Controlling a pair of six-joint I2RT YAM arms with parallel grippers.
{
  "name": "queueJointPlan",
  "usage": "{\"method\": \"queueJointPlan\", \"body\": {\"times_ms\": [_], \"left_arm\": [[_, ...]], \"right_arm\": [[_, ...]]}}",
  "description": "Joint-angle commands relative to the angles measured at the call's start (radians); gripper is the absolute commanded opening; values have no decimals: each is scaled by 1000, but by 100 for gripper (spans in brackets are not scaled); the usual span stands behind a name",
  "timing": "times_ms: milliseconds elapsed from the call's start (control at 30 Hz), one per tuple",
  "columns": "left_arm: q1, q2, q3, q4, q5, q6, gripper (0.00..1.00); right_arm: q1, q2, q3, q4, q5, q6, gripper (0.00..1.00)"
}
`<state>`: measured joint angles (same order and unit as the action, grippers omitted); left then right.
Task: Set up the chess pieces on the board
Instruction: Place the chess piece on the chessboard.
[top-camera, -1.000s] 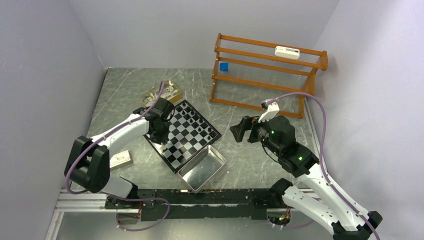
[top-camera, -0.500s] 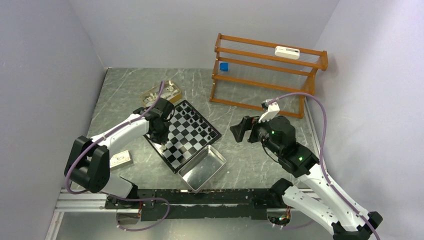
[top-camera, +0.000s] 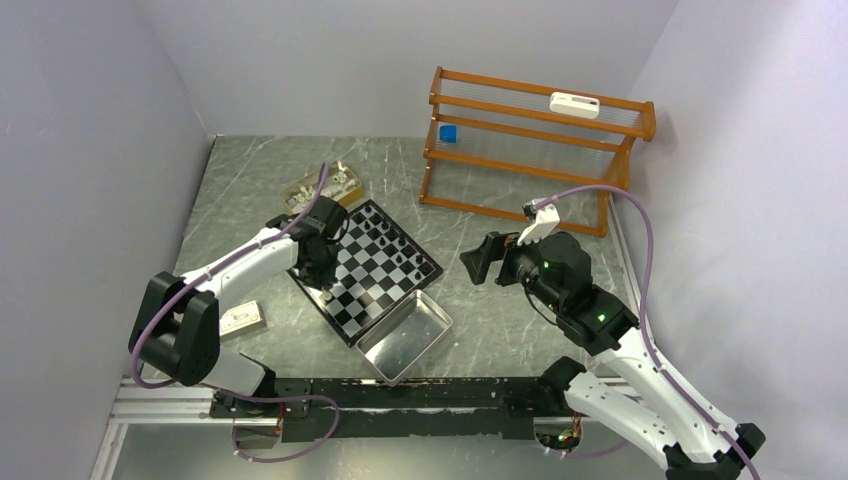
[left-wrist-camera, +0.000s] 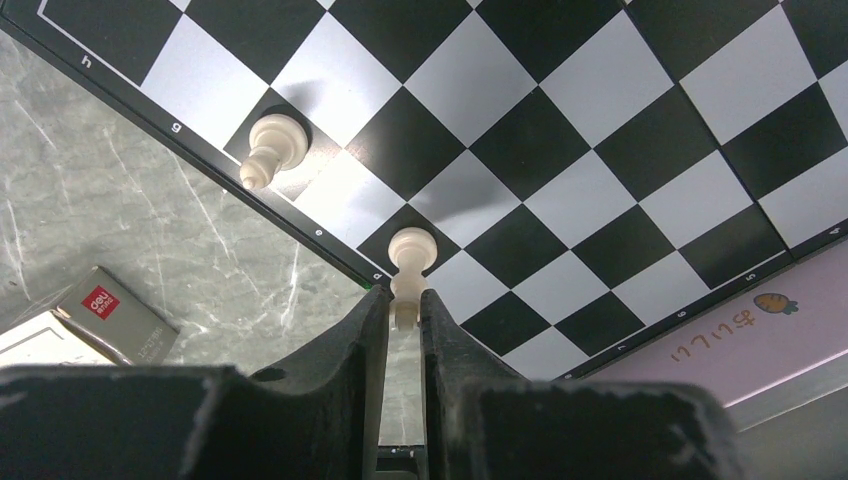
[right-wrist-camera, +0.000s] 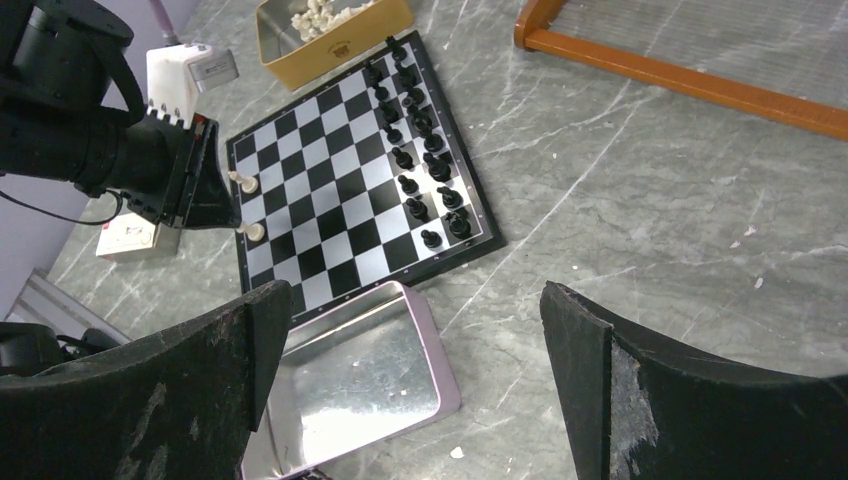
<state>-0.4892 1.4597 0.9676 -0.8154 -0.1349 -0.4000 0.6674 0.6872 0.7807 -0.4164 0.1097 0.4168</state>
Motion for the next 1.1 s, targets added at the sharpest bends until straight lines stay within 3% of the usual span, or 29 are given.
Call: {"method": "queueJointPlan", "body": {"times_ms": [0, 1067], "left_arm": [[-10, 14, 9, -22, 0, 10, 21], [-10, 12, 22, -28, -29, 0, 25]], "right_arm": [[4, -17, -9, 10, 15, -10, 100], [3, -17, -12, 11, 17, -8, 100]]}}
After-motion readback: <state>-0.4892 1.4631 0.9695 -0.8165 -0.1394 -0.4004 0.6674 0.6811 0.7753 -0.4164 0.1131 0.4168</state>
